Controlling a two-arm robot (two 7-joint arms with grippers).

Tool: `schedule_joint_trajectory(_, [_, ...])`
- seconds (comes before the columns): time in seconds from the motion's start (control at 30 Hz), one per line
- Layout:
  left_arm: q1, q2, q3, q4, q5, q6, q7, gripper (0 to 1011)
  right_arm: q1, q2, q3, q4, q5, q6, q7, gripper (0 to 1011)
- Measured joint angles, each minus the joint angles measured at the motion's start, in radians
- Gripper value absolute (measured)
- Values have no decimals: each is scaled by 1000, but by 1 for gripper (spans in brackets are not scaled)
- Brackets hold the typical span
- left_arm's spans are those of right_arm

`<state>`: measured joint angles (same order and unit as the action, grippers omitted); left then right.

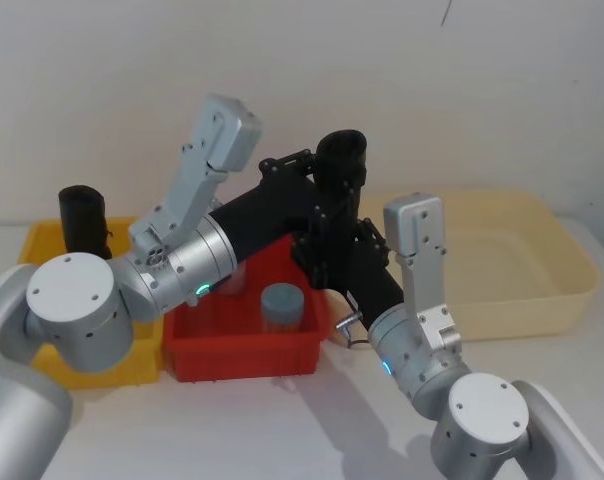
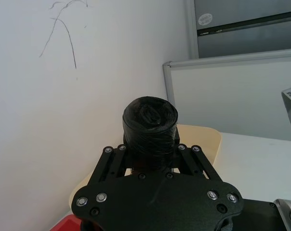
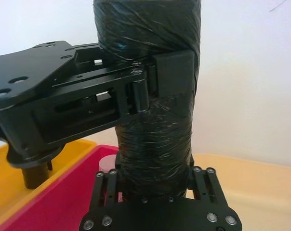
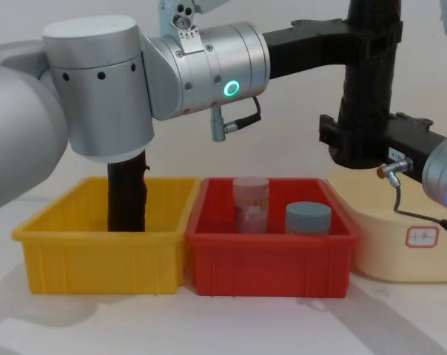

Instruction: Pick up the garbage bag with the one hand and transfer it to the other hand.

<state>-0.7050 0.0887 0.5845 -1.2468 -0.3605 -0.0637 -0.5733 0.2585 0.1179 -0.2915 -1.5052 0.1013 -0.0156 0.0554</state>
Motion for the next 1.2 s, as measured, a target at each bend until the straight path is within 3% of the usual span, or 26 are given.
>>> schedule_joint_trajectory(0.2, [0, 0, 0, 0, 0, 0, 0, 386, 2, -4, 5, -2, -6, 10, -1, 535])
schedule_joint_trajectory(0.5, [0, 0, 0, 0, 0, 0, 0, 603, -3, -7, 14, -15, -10, 21, 1, 533])
schedule_joint_trajectory(0.8, [0, 0, 0, 0, 0, 0, 0, 905, -14, -12, 26, -29, -11, 26, 8, 533])
schedule_joint_trajectory(0.97, [0, 0, 0, 0, 0, 0, 0, 1001, -16, -16, 33, -33, -10, 33, 9, 533])
schedule_joint_trajectory(1.2, [0, 0, 0, 0, 0, 0, 0, 1000, 4, -22, 53, -13, -8, 53, 9, 533])
